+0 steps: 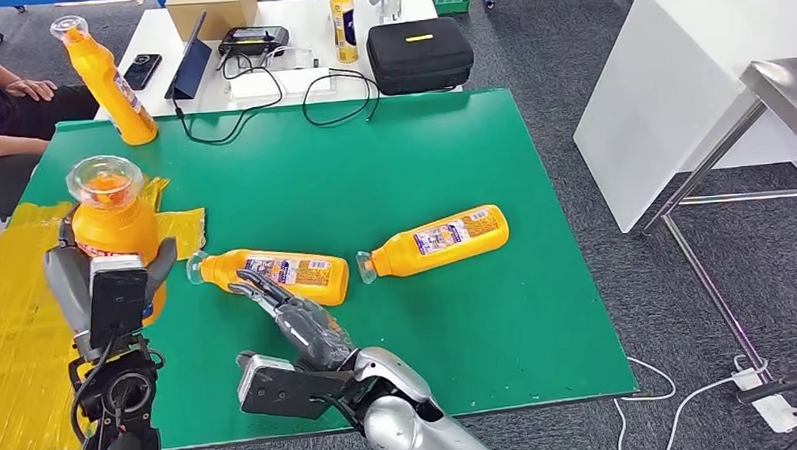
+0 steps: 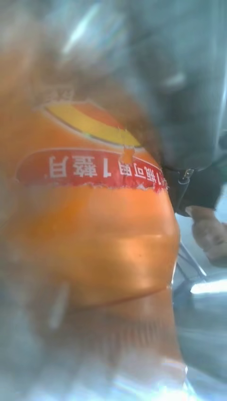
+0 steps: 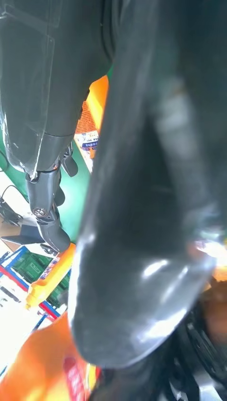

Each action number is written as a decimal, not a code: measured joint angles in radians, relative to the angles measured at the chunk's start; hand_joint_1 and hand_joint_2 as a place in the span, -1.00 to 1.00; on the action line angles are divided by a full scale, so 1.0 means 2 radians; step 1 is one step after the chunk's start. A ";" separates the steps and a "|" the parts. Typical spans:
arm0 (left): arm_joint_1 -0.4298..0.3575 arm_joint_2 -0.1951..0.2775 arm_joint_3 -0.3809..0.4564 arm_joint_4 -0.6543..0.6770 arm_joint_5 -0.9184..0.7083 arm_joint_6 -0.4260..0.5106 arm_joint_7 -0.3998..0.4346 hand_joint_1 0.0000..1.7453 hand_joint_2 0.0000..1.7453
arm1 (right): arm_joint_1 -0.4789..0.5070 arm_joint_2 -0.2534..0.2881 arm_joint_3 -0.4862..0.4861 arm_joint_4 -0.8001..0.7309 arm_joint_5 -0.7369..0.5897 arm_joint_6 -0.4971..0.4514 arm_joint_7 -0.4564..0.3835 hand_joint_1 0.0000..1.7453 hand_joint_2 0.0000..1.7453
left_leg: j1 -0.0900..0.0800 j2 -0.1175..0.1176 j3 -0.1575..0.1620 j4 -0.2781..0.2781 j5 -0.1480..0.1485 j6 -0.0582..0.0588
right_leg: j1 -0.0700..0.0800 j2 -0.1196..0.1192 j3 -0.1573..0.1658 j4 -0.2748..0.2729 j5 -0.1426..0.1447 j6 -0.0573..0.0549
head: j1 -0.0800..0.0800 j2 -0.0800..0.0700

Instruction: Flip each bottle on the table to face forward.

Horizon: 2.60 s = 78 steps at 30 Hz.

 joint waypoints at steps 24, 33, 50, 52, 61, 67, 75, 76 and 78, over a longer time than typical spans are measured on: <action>-0.003 0.277 -0.181 0.274 -0.351 0.087 0.349 1.00 1.00 | -0.008 -0.048 0.007 -0.008 -0.070 0.008 -0.022 -1.00 -1.00 | 0.000 0.000 0.000 0.000 0.000 0.000 | 0.000 0.000 -0.001 0.001 0.000 0.000 | 0.000 0.000; 0.002 0.289 -0.187 0.304 -0.351 0.089 0.278 0.02 0.50 | -0.009 -0.054 0.014 -0.008 -0.078 0.004 -0.022 -1.00 -1.00 | 0.000 0.000 -0.001 0.000 0.000 0.000 | 0.000 0.000 -0.001 0.001 0.000 0.000 | 0.000 0.000; -0.018 0.253 -0.101 0.356 -0.351 0.091 0.179 -1.00 -1.00 | -0.009 -0.057 0.018 -0.008 -0.079 0.001 -0.022 -1.00 -1.00 | 0.000 0.000 0.000 0.000 0.000 0.000 | 0.000 0.000 0.000 0.001 0.000 0.000 | 0.000 0.000; -0.017 0.250 -0.094 0.350 -0.351 0.091 0.180 -1.00 -1.00 | -0.009 -0.057 0.018 -0.008 -0.079 0.001 -0.022 -1.00 -1.00 | 0.000 0.000 0.000 0.000 0.000 0.000 | 0.000 0.000 0.000 0.001 0.000 0.000 | 0.000 0.000; -0.001 0.218 -0.024 0.278 -0.294 0.091 0.099 -1.00 -1.00 | -0.009 -0.057 0.019 -0.008 -0.079 0.000 -0.020 -1.00 -1.00 | 0.000 0.000 0.000 0.000 0.000 0.000 | 0.000 0.000 -0.001 0.001 0.000 0.000 | 0.000 0.000; -0.023 0.144 0.148 0.218 -0.204 0.091 -0.122 -1.00 -1.00 | -0.008 -0.058 0.021 -0.008 -0.079 0.000 -0.019 -1.00 -1.00 | 0.000 0.001 0.000 0.000 0.000 0.000 | 0.000 0.001 -0.001 0.001 0.000 0.000 | 0.000 0.000; -0.034 0.104 0.218 0.177 0.177 0.012 -0.146 -1.00 -1.00 | -0.011 -0.051 0.023 -0.003 -0.049 -0.015 -0.011 -1.00 1.00 | 0.000 0.000 0.000 0.000 0.000 0.000 | 0.000 0.000 -0.001 0.001 0.000 0.000 | 0.000 0.000; -0.035 0.096 0.221 0.164 0.233 -0.032 -0.136 -1.00 -1.00 | -0.015 -0.048 0.021 0.002 -0.036 -0.022 -0.005 -1.00 1.00 | 0.000 0.000 0.000 0.000 0.000 0.000 | 0.000 0.000 -0.001 0.001 0.000 0.000 | 0.000 0.000; -0.036 0.074 0.224 0.127 0.310 -0.129 -0.101 -1.00 -1.00 | -0.029 -0.040 0.012 0.016 -0.003 -0.038 0.018 -1.00 1.00 | 0.000 -0.001 0.000 0.000 0.000 0.000 | 0.000 0.000 0.000 0.001 0.000 0.000 | 0.000 0.000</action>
